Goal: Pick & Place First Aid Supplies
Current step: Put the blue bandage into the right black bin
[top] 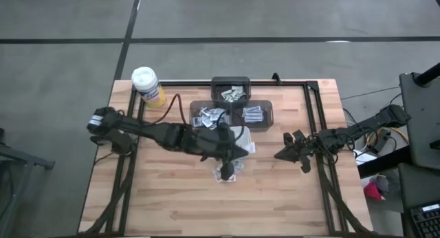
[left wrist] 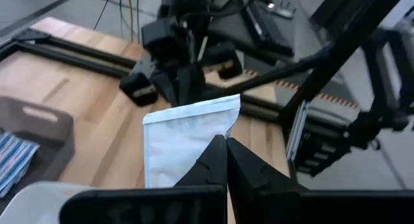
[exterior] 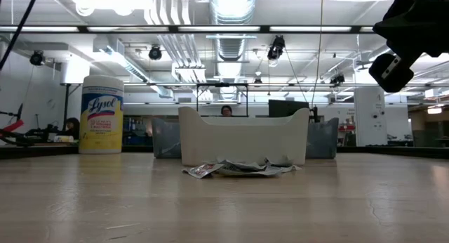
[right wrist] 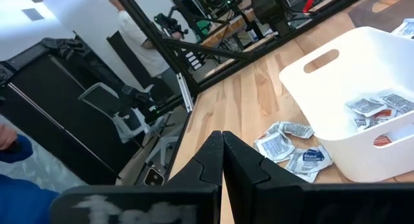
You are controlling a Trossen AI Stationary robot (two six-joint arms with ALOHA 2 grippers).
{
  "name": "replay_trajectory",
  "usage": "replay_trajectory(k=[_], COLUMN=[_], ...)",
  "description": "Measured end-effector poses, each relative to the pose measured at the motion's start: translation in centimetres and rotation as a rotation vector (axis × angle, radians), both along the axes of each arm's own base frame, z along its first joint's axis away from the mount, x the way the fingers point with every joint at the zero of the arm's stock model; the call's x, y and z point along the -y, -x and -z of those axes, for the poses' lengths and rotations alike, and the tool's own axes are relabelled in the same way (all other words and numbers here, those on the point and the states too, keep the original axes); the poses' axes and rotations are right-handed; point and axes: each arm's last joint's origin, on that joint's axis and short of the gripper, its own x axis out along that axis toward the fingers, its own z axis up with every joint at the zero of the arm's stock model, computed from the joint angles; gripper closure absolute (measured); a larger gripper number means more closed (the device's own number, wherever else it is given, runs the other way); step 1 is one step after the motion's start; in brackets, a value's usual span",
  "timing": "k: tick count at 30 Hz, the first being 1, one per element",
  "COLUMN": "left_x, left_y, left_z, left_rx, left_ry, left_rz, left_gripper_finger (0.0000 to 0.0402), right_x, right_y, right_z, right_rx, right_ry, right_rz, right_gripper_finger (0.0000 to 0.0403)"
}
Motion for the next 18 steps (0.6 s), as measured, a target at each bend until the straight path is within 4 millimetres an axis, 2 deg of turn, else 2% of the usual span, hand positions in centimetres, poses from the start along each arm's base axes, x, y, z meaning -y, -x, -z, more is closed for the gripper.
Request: replay_trajectory(k=[12,18], left_x=[-1.9,-3.1], left_y=[-2.8,-3.8], left_z=[1.2,1.7], left_rx=[0.063,0.079], left_ry=[0.089,0.133], left_rz=[0.142,0.152], left_gripper_finger=[0.0401,0.0401], right_x=[0.0,0.0], right_y=[0.0,0.0], right_z=[0.0,-0.1], right_rx=[0.0,0.006], right_ry=[-0.014,-0.011], right_rz=[0.003,0.003], right_gripper_finger=[0.0394,0.0394])
